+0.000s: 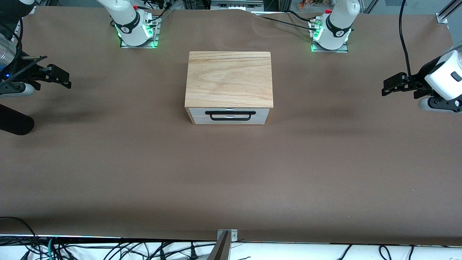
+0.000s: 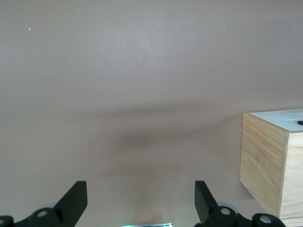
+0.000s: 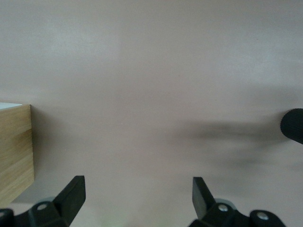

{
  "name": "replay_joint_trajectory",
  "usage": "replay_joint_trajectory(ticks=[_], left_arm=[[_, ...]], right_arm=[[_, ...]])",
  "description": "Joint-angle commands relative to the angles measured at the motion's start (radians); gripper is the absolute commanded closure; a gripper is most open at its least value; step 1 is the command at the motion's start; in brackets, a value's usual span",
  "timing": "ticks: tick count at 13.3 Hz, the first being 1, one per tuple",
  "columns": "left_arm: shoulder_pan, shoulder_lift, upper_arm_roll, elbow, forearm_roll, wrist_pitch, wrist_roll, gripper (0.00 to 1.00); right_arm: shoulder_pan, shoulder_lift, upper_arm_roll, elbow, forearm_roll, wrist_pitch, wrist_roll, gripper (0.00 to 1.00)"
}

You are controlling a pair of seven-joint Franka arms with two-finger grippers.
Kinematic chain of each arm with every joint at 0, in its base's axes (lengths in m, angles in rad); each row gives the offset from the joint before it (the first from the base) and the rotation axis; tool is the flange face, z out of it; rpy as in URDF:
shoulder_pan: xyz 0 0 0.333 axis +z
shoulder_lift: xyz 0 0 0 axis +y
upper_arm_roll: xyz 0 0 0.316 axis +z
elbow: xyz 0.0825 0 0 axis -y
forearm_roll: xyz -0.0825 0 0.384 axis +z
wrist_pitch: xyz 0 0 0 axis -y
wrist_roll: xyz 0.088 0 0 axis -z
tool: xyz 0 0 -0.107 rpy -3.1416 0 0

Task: Pull top drawer with both arms simultaneously
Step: 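Move the right gripper and the left gripper toward the black drawer handle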

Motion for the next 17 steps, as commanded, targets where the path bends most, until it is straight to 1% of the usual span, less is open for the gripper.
replay_joint_trajectory(ticks=[1,2,3,5,7,8,9,10,11,13,14,15,16,17], left_arm=[[-0.005,-0.012,0.007,-0.017,-0.016,0.014,0.015,0.0],[-0.006,-0.007,0.007,-0.017,-0.018,0.014,0.017,0.0],[-0.006,0.02,0.005,-0.017,-0.024,0.014,0.023,0.0],[-0.016,0.057,0.007,-0.017,-0.073,0.015,0.028,0.0],[-0.028,0.117,-0.008,-0.015,-0.111,0.015,0.026,0.0],[-0.036,0.166,-0.013,-0.008,-0.145,0.015,0.026,0.0],[-0.041,0.189,-0.013,0.003,-0.197,0.015,0.026,0.0],[-0.041,0.209,-0.013,0.005,-0.261,0.018,0.026,0.0],[-0.041,0.236,-0.013,0.005,-0.336,0.03,0.026,0.0],[-0.041,0.304,-0.013,0.005,-0.503,0.069,0.037,0.0],[-0.041,0.345,-0.013,0.0,-0.572,0.081,0.072,0.0],[-0.059,0.356,-0.013,-0.008,-0.634,0.125,0.13,0.0],[-0.067,0.382,-0.013,-0.011,-0.672,0.139,0.178,0.0],[-0.07,0.416,-0.013,-0.011,-0.729,0.147,0.222,0.0]], right_arm=[[0.001,0.008,0.0,0.021,-0.001,-0.018,-0.012,0.0],[0.001,0.006,0.0,0.021,-0.001,-0.018,-0.012,0.0],[0.001,0.008,0.0,0.022,-0.001,-0.018,-0.012,0.0],[0.001,0.024,0.0,0.022,0.004,-0.018,-0.012,0.0],[0.042,0.051,0.002,0.027,0.005,-0.012,-0.011,0.0],[0.068,0.063,0.002,0.028,0.01,-0.007,-0.011,0.0],[0.073,0.07,0.002,0.03,0.028,-0.006,-0.006,0.0],[0.073,0.092,0.002,0.036,0.074,-0.007,-0.009,0.0],[0.069,0.115,0.0,0.042,0.144,-0.007,-0.009,0.0],[0.059,0.161,-0.007,0.044,0.325,-0.007,-0.011,0.0],[0.059,0.188,-0.009,0.044,0.4,-0.007,-0.011,0.0],[0.059,0.221,-0.007,0.044,0.471,-0.016,-0.017,0.0],[0.062,0.25,-0.004,0.044,0.535,-0.017,-0.043,0.0],[0.07,0.29,0.0,0.044,0.621,-0.015,-0.086,0.0]])
